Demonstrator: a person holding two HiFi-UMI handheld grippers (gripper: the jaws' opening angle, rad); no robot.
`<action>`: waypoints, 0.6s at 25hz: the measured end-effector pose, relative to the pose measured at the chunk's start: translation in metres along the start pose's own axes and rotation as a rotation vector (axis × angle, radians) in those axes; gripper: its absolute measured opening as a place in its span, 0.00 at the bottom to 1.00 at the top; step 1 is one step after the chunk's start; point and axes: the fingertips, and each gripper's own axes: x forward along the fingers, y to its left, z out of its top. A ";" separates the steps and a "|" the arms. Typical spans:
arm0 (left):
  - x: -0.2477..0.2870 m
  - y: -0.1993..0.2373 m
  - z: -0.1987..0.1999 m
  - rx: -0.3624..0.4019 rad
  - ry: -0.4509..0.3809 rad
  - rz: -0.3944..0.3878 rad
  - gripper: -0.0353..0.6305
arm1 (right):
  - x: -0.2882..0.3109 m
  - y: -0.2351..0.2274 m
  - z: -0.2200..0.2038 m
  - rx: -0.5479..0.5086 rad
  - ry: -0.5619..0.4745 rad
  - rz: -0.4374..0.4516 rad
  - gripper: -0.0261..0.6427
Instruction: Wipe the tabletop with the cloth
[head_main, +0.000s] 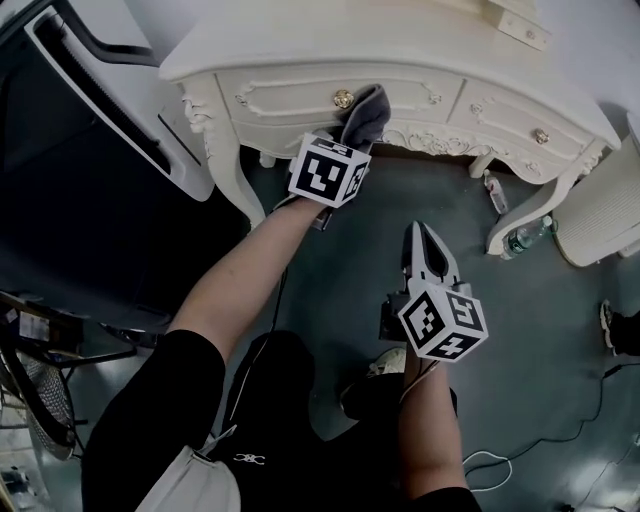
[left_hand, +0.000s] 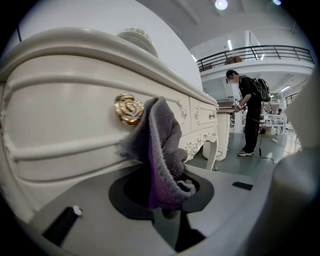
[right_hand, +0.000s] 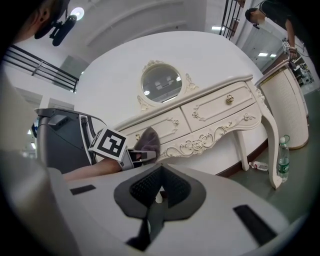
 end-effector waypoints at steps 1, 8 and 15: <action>-0.006 0.006 -0.003 0.000 0.000 0.008 0.20 | 0.002 0.005 -0.003 -0.002 0.005 0.007 0.05; -0.044 0.040 -0.018 0.076 0.011 0.082 0.20 | 0.016 0.042 -0.020 -0.025 0.038 0.065 0.05; -0.078 0.081 -0.036 0.153 0.039 0.146 0.20 | 0.020 0.074 -0.025 -0.055 0.047 0.120 0.05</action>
